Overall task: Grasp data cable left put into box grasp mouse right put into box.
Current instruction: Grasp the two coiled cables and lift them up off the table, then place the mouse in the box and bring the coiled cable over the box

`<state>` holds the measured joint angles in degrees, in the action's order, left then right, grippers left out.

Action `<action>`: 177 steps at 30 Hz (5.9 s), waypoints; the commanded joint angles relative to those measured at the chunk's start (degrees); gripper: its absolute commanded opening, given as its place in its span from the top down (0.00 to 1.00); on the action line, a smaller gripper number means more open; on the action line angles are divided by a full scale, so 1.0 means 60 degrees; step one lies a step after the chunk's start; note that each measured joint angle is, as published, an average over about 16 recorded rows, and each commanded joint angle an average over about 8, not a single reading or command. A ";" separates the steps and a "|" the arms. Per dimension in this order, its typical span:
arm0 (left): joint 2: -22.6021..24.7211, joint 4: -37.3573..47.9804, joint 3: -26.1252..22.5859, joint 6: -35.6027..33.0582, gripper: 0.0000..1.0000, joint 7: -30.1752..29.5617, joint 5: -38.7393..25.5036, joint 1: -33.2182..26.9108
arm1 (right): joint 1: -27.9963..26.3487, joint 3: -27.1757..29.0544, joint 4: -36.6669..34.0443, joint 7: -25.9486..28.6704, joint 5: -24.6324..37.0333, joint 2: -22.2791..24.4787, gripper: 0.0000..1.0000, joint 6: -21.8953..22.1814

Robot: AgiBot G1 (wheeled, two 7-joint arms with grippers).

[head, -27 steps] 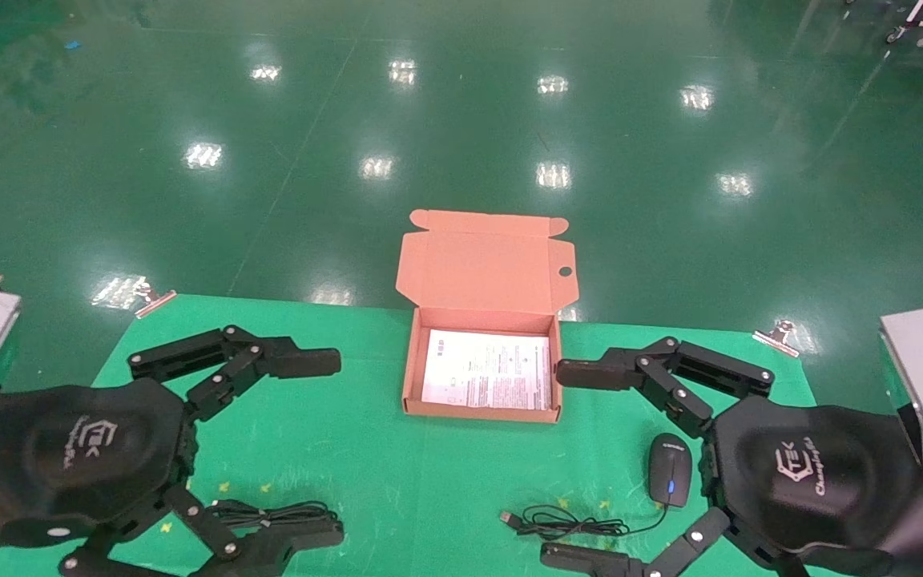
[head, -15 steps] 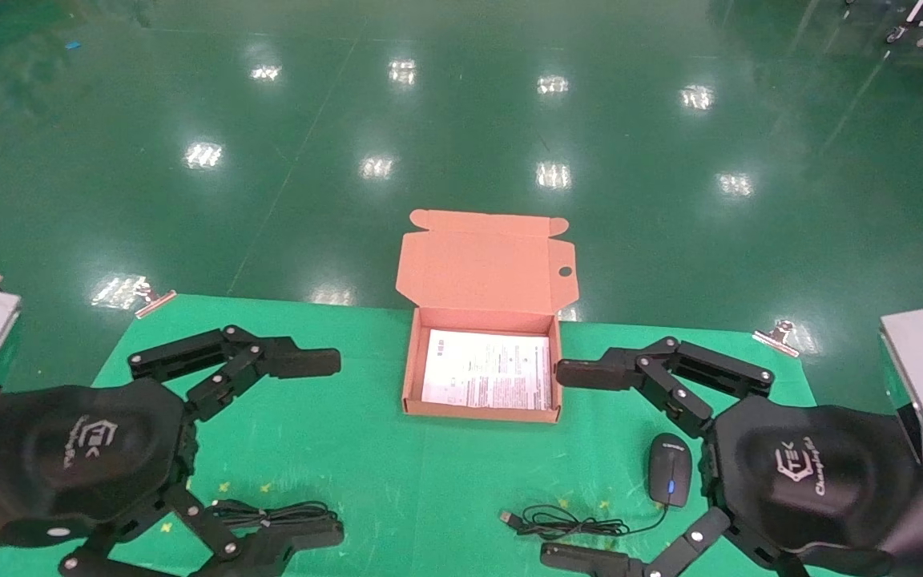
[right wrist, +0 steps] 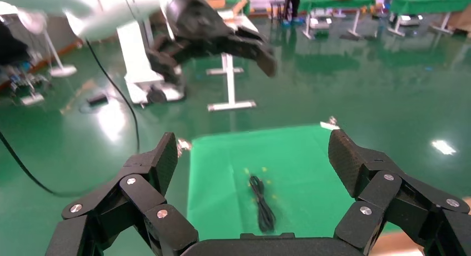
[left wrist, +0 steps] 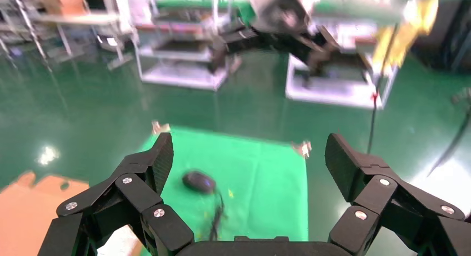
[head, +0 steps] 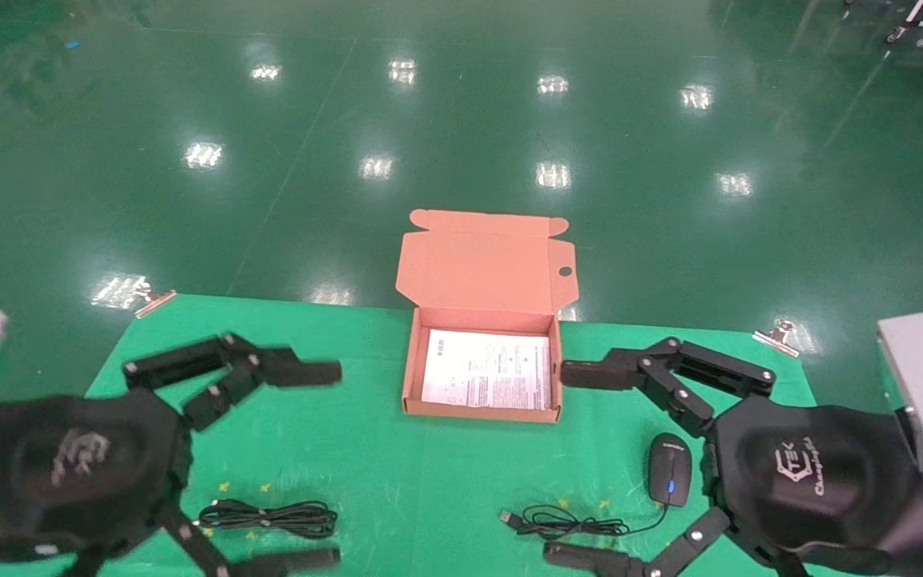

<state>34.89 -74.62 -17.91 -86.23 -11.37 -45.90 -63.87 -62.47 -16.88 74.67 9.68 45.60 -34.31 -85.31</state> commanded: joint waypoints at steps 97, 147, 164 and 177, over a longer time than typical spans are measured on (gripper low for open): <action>0.4576 0.7358 -0.6080 0.3743 0.43 0.1034 -1.0013 -0.3481 | -0.1704 -0.5160 -0.3343 -0.1740 1.1541 -0.4194 0.23 0.4139; 0.4660 0.7687 -0.6073 0.3891 1.00 0.1321 -1.0015 -0.3522 | -0.1658 -0.5118 -0.3443 -0.1853 1.1537 -0.4229 1.00 0.4393; 0.3618 0.6052 -0.5596 0.3354 1.00 0.1851 -0.9492 -0.4413 | -0.1999 -0.3846 -0.1386 -0.0400 1.0794 -0.2329 1.00 0.4783; 0.3975 0.4770 -0.5473 0.4560 1.00 0.1132 -1.0432 -0.5586 | -0.3836 -0.3050 -0.1175 0.0072 1.0770 -0.3084 1.00 0.5794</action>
<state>58.97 -45.36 -50.76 -58.72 -4.39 -108.47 -97.33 -85.43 -35.38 66.73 9.54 110.10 -53.25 -50.41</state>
